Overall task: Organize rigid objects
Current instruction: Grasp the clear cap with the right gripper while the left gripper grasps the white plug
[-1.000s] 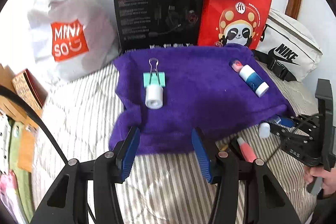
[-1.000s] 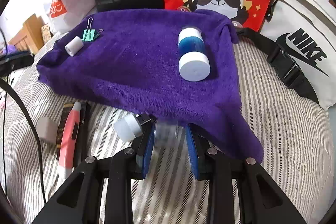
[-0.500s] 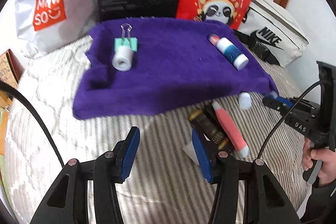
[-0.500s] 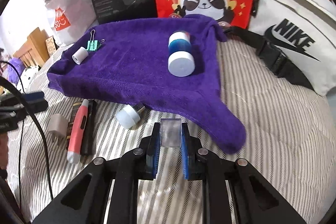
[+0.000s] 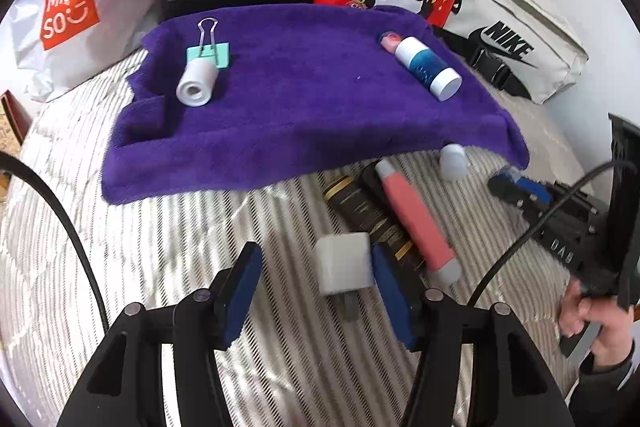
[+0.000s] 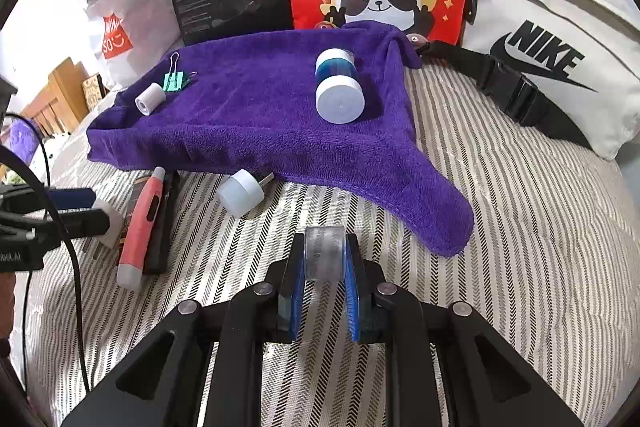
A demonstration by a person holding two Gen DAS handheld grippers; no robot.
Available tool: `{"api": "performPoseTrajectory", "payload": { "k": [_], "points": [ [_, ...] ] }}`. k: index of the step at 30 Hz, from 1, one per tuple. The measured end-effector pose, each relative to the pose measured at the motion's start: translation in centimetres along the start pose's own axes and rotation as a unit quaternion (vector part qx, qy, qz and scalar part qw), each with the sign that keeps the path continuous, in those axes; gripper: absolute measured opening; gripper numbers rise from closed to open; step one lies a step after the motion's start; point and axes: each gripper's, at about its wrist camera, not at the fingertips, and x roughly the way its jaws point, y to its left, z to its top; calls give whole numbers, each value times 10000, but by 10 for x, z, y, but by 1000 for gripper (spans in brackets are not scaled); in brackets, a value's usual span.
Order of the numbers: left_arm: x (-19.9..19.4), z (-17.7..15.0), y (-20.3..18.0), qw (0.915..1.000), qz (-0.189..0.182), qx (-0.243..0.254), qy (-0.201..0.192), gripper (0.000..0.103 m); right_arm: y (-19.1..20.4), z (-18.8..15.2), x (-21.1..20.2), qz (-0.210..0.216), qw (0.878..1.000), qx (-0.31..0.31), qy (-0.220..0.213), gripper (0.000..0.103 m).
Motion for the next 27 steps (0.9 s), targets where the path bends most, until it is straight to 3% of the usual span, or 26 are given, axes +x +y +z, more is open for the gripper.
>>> {"api": "performPoseTrajectory", "payload": {
  "k": [6,12,15,16,27],
  "points": [
    [-3,-4,3,9997,180,155,-21,58,4,0,1,-114,9999,-82,28,18],
    [9,-5,-11,9961,413,780,60,55,6,0,2,-202,9997,-155,34,18],
    [10,-5,-12,9954,232,929,29,39,3,0,1,-122,9999,-88,30,18],
    [9,-5,-12,9954,84,951,6,27,3,0,2,-116,9999,-84,29,18],
    [5,-16,-11,9942,66,973,-447,27,3,0,1,-141,9998,-105,30,18]
  ]
}}
